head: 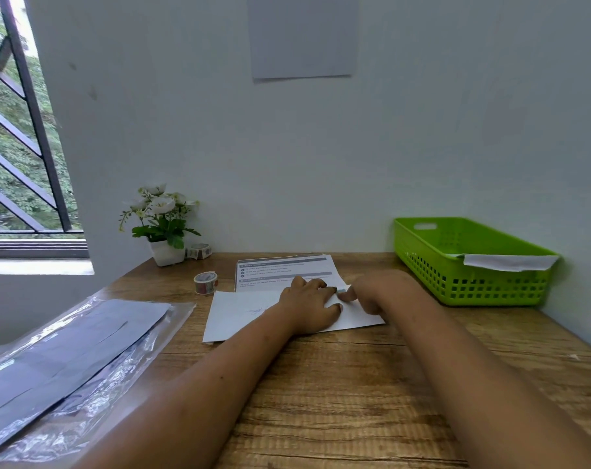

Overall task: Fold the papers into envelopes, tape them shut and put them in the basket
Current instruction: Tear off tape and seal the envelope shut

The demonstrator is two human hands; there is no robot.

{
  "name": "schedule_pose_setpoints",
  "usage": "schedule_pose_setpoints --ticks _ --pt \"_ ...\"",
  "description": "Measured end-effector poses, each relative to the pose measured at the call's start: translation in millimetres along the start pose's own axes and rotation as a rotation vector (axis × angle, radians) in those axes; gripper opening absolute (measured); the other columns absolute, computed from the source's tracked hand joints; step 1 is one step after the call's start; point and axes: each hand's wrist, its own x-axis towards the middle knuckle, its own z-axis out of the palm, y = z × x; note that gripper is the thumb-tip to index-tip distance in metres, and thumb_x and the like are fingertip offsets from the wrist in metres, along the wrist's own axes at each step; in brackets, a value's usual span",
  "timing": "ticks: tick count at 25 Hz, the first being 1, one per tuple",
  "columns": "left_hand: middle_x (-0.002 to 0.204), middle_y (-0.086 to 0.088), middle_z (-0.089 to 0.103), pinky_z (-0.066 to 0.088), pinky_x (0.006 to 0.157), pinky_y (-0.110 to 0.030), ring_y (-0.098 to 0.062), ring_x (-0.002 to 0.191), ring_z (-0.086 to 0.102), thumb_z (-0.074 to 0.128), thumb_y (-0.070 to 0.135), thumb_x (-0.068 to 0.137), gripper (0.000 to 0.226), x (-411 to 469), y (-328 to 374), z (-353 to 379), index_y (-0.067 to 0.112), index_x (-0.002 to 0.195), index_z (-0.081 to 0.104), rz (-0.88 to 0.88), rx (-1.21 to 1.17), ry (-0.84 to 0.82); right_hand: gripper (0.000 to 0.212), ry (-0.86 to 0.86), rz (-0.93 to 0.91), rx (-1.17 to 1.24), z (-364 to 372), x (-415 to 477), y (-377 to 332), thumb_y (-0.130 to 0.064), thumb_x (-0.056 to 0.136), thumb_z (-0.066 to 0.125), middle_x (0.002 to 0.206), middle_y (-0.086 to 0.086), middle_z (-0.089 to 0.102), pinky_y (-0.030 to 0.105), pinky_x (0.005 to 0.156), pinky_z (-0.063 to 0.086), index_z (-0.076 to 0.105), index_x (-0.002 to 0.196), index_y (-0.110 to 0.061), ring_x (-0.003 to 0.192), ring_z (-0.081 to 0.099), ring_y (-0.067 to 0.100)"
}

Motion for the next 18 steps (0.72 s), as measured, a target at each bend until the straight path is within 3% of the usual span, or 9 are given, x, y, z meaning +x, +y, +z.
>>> schedule_pose_setpoints --ticks 3,6,10,13,15,18 --pt "0.153 -0.002 0.029 0.027 0.107 -0.045 -0.031 0.135 0.023 0.029 0.051 0.096 0.057 3 -2 1 0.026 0.147 0.028 0.001 0.007 0.01 0.045 0.015 0.025 -0.058 8 11 -5 -0.03 0.097 0.035 0.141 0.006 0.045 0.042 0.095 0.046 0.038 0.141 -0.037 0.125 0.047 0.029" --pt "0.151 -0.003 0.032 0.029 0.106 -0.044 -0.03 0.134 0.026 0.03 0.05 0.096 0.057 0 0 -1 0.024 0.146 0.032 -0.009 0.009 0.014 0.049 0.053 0.042 -0.108 19 17 -7 -0.035 0.097 0.037 0.141 0.01 0.038 0.046 0.091 0.049 0.027 0.145 -0.043 0.129 0.039 0.034" --pt "0.145 -0.003 0.042 0.032 0.105 -0.04 -0.024 0.131 0.037 0.044 0.052 0.091 0.058 -18 0 -9 0.017 0.137 0.045 -0.055 -0.05 0.184 0.045 0.151 0.068 -0.076 28 15 -2 -0.016 0.092 0.044 0.142 0.007 0.039 0.045 0.095 0.048 0.045 0.136 -0.022 0.129 0.041 0.029" --pt "0.141 -0.003 0.046 0.037 0.102 -0.04 -0.025 0.129 0.041 0.054 0.047 0.087 0.056 -41 -36 -31 0.021 0.135 0.045 -0.371 -0.08 0.364 0.042 0.189 0.019 0.035 24 10 11 -0.007 0.089 0.041 0.139 0.008 0.048 0.038 0.097 0.046 0.053 0.129 -0.014 0.125 0.049 0.027" --pt "0.141 -0.009 0.044 0.039 0.1 -0.04 -0.029 0.129 0.04 0.058 0.042 0.086 0.059 -61 -63 -42 0.016 0.137 0.042 -0.612 -0.128 0.286 0.036 0.198 0.004 0.139 22 8 16 -0.005 0.089 0.042 0.132 0.011 0.056 0.032 0.084 0.046 0.058 0.12 -0.008 0.117 0.054 0.027" --pt "0.136 -0.012 0.049 0.041 0.096 -0.036 -0.029 0.124 0.046 0.066 0.036 0.083 0.062 -74 -83 -40 0.01 0.134 0.041 -0.766 -0.251 0.176 0.027 0.232 0.038 0.328 20 -1 14 -0.015 0.094 0.045 0.123 0.014 0.061 0.026 0.071 0.036 0.063 0.111 -0.003 0.11 0.058 0.028"
